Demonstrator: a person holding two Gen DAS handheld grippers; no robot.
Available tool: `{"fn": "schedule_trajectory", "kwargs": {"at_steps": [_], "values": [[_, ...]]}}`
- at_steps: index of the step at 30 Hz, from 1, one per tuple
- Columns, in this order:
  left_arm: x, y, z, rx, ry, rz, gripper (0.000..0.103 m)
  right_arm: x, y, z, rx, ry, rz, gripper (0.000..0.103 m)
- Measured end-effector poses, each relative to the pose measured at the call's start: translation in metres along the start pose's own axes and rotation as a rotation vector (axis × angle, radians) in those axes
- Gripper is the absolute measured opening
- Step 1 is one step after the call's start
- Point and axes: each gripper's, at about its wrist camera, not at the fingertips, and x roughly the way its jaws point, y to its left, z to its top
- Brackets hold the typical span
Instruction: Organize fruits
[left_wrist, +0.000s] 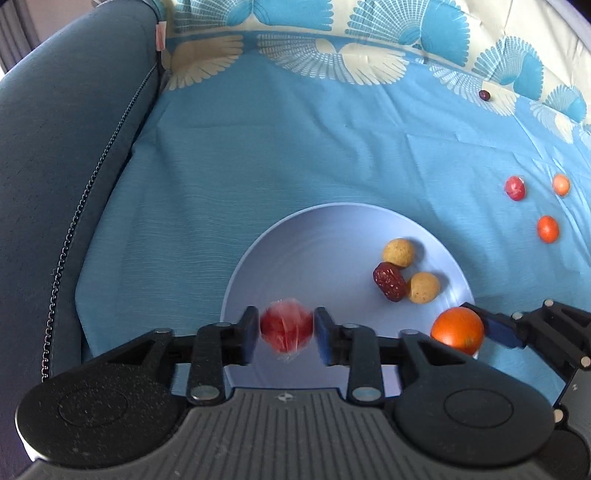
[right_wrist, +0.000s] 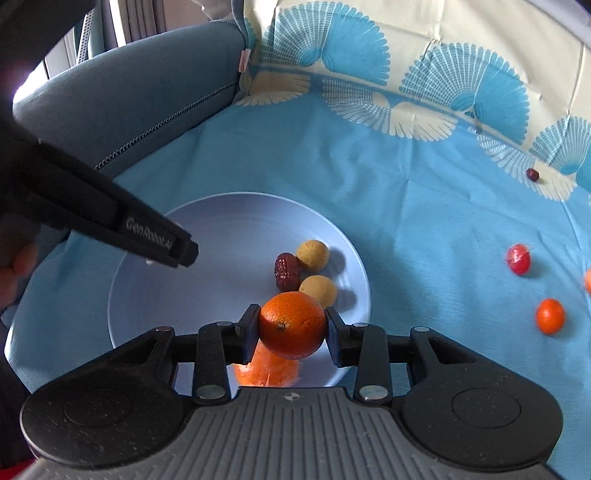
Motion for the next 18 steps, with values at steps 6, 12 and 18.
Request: {"fn": "schedule_trajectory", "kwargs": {"at_steps": [6, 12, 18], "values": [[-0.046, 0.01, -0.015, 0.004, -0.116, 0.063, 0.103, -0.031, 0.003, -0.006, -0.002, 0.004, -0.02, 0.093], [-0.094, 0.023, -0.062, -0.084, -0.044, 0.051, 0.103, -0.087, 0.009, -0.03, 0.05, 0.035, -0.036, 0.1], [-0.149, 0.024, -0.109, -0.165, -0.049, 0.047, 0.103, -0.153, 0.024, -0.047, 0.141, -0.033, -0.057, 0.101]]}}
